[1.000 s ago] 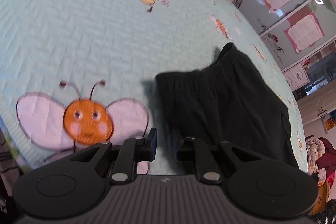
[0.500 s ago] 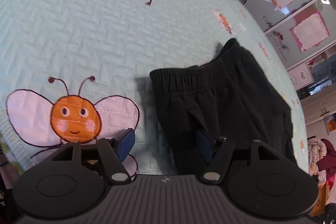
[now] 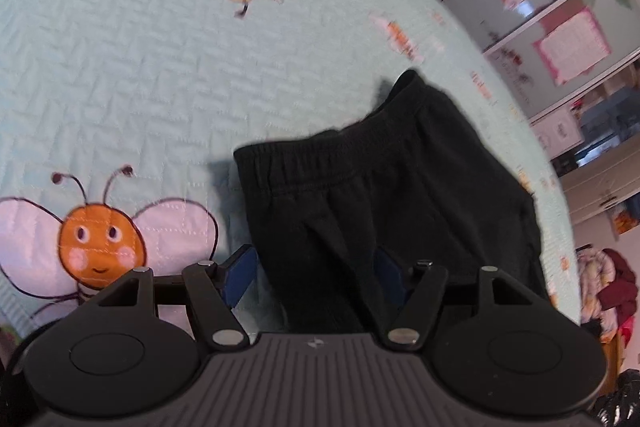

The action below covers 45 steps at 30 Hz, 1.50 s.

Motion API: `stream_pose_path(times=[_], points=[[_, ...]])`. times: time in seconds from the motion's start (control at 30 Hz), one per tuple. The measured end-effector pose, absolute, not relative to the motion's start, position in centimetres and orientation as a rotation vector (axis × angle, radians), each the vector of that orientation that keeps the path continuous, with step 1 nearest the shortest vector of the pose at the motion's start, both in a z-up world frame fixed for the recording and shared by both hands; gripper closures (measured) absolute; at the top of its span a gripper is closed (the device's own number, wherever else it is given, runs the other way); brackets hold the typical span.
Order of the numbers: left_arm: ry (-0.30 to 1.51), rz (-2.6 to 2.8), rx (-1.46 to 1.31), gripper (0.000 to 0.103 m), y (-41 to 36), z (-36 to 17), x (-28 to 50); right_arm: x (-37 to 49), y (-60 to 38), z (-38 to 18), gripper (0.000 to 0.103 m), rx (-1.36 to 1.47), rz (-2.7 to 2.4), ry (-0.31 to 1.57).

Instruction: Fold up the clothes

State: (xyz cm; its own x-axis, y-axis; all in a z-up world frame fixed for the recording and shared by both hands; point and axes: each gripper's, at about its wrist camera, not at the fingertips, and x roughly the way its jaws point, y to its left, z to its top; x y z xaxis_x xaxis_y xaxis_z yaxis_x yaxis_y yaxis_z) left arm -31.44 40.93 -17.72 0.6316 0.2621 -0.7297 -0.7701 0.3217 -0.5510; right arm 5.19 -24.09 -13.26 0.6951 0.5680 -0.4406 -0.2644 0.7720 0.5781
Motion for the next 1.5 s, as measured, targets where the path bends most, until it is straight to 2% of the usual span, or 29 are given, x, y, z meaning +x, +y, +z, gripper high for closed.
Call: stream_pose_path(times=[0.17, 0.23, 0.37, 0.4, 0.53, 0.6, 0.63, 0.77, 0.87, 0.93, 0.97, 1.07, 1.13, 1.2, 1.33, 1.4, 1.5], points=[[0.627, 0.731, -0.975, 0.042, 39.8, -18.7, -30.1, 6.1, -12.8, -13.2, 0.037, 0.163, 0.822, 0.733], [0.639, 0.722, -0.948, 0.057, 39.5, -18.8, -29.8, 5.9, -8.3, -13.8, 0.037, -0.024, 0.919, 0.742], [0.638, 0.717, -0.916, 0.074, 39.1, -18.7, -29.5, 6.3, -1.9, -15.3, 0.037, -0.275, 1.037, 0.75], [0.637, 0.716, -0.907, 0.081, 39.1, -18.7, -29.5, 6.4, -0.3, -15.7, 0.037, -0.338, 1.065, 0.75], [0.627, 0.71, -0.887, 0.091, 38.8, -18.7, -29.5, 7.6, 2.8, -17.4, 0.041, -0.393, 1.159, 0.827], [0.617, 0.703, -0.882, 0.091, 38.8, -18.4, -29.6, 7.7, 3.9, -18.0, 0.094, -0.434, 1.161, 0.857], [0.61, 0.697, -0.877, 0.092, 38.7, -18.2, -29.6, 7.7, 4.3, -17.9, 0.102, -0.449, 1.173, 0.852], [0.552, 0.676, -0.841, 0.092, 38.6, -16.9, -29.3, 8.8, 5.1, -15.2, 0.102, -0.422, 1.162, 0.749], [0.563, 0.689, -0.831, 0.091, 38.8, -17.2, -28.8, 10.0, 5.3, -13.4, 0.101, -0.343, 1.099, 0.689], [0.597, 0.697, -0.84, 0.091, 38.9, -18.2, -28.6, 10.4, 5.3, -13.7, 0.089, -0.319, 1.06, 0.705], [0.606, 0.697, -0.837, 0.091, 38.8, -18.6, -28.7, 10.4, 5.4, -14.5, 0.074, -0.334, 1.044, 0.754], [0.596, 0.683, -0.846, 0.088, 38.6, -19.0, -29.6, 9.3, 2.6, -15.7, 0.069, -0.306, 0.912, 0.749], [0.592, 0.685, -0.872, 0.075, 39.0, -19.1, -30.1, 8.7, -2.2, -15.4, 0.06, -0.141, 0.842, 0.729], [0.589, 0.694, -0.893, 0.061, 39.4, -19.2, -30.3, 7.8, -8.0, -15.4, 0.047, 0.012, 0.76, 0.713], [0.583, 0.699, -0.922, 0.046, 39.8, -19.3, -30.0, 5.3, -19.2, -16.1, 0.043, 0.178, 0.437, 0.661], [0.58, 0.699, -0.93, 0.04, 39.8, -19.4, -29.7, 4.4, -24.9, -16.8, 0.037, 0.3, 0.297, 0.656], [0.584, 0.715, -0.927, 0.036, 39.7, -19.4, -29.0, 4.3, -30.3, -18.0, 0.037, 0.389, 0.219, 0.697]])
